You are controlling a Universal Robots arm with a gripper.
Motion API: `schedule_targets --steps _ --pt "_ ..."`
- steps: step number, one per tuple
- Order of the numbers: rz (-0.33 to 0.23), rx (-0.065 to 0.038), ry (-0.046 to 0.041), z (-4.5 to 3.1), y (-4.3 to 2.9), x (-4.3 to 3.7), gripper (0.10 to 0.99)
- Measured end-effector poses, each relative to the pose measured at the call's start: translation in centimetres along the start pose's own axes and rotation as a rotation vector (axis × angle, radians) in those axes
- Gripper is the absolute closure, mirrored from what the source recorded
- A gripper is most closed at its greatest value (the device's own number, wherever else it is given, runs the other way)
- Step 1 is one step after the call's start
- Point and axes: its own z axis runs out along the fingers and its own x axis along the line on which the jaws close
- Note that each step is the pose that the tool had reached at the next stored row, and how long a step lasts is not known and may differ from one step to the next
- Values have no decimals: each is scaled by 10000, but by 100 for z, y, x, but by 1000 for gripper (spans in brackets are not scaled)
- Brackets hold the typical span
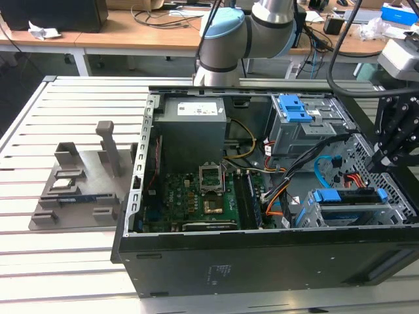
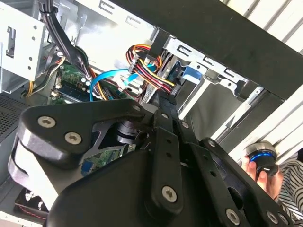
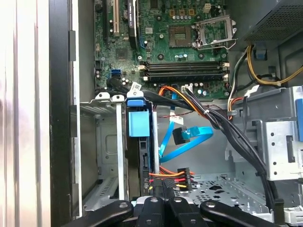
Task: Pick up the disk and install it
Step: 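Insert the first disk wire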
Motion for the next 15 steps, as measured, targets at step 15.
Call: schedule_targets --steps 15 --pt "0 -1 -3 -145 15 -47 980"
